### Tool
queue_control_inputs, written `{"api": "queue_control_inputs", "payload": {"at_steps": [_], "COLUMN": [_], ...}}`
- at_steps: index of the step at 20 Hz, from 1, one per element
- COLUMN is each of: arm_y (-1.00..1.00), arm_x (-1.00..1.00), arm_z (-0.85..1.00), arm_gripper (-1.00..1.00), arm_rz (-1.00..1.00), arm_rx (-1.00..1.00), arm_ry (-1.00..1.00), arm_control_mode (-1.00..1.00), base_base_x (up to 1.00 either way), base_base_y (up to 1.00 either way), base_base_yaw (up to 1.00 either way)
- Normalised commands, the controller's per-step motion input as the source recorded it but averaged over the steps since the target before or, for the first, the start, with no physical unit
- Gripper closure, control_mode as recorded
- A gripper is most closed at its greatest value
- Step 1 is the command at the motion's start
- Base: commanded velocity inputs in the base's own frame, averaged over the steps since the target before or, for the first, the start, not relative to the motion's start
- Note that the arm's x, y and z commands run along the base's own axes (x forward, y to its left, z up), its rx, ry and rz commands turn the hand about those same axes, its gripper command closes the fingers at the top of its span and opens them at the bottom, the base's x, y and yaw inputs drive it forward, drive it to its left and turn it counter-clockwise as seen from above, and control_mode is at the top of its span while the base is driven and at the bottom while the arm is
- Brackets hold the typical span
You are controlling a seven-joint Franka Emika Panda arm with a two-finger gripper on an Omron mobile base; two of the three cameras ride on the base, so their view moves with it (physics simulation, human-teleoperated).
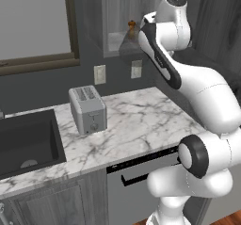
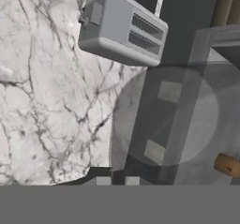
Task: Pick the jar and jar from the dining table and place them in the open cabinet. Close the cabinet after placing the objects.
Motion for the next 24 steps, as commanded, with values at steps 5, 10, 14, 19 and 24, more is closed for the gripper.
{"api": "queue_control_inputs", "payload": {"at_steps": [5,10,14,19,24], "arm_y": [0.00,0.02,0.02,0.00,0.02], "arm_x": [0.37,0.37,0.21,-0.02,0.08], "arm_z": [0.25,0.28,0.28,0.27,0.04], "arm_gripper": [1.00,1.00,1.00,1.00,1.00], "arm_rz": [0.02,0.01,0.01,0.00,0.02], "arm_rx": [0.00,-0.01,-0.03,-0.04,-0.03], "arm_ry": [-0.01,-0.02,-0.12,-0.30,-0.08], "arm_control_mode": [-1.00,-1.00,-1.00,-1.00,-1.00], "base_base_x": [0.00,0.00,0.00,0.00,0.00], "base_base_y": [0.00,0.00,0.00,0.00,0.00], "base_base_yaw": [0.00,0.00,0.00,0.00,0.00]}}
